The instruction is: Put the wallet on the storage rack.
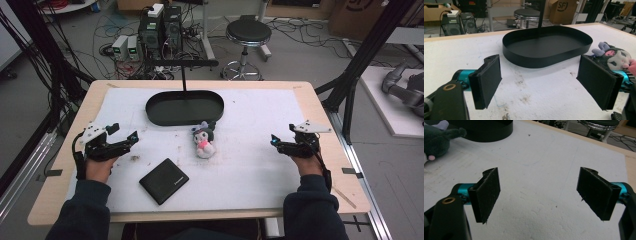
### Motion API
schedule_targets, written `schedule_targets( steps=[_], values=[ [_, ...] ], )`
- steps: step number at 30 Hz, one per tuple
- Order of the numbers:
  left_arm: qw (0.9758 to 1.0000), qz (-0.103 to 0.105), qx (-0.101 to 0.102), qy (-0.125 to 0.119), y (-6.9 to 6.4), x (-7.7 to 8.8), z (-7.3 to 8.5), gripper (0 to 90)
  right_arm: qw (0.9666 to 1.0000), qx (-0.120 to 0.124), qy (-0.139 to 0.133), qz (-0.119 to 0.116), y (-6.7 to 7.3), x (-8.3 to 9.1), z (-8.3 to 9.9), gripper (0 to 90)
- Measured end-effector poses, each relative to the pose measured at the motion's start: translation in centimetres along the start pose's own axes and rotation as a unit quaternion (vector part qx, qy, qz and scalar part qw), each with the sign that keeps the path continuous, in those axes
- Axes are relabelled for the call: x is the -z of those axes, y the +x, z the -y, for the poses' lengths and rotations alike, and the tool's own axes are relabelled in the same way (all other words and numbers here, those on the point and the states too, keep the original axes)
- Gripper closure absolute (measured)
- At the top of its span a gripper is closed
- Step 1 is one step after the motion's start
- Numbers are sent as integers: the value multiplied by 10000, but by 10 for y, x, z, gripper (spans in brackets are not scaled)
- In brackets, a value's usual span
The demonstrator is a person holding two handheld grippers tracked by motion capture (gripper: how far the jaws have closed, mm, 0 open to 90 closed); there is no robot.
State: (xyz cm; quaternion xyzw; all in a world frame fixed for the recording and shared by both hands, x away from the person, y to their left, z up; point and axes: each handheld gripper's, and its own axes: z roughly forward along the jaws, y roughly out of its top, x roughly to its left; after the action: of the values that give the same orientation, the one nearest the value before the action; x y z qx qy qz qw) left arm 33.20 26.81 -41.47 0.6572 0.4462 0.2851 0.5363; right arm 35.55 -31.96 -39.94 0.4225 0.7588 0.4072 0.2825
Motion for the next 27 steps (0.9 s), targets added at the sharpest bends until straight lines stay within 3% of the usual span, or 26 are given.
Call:
schedule_targets(
  steps=[13, 25, 27],
  values=[
    [10000, 8, 36, 73, -2, -4, 3, 193, 10000, -80, 1, -9, -2, 0, 2, 192],
    [9998, 168, -39, 100, -7, -2, 1, 199, 9998, 153, 80, 47, 4, 4, 5, 193],
    [9996, 268, -13, 128, -7, -3, 1, 239, 9998, 158, 114, 31, 4, 1, 4, 193]
  ],
)
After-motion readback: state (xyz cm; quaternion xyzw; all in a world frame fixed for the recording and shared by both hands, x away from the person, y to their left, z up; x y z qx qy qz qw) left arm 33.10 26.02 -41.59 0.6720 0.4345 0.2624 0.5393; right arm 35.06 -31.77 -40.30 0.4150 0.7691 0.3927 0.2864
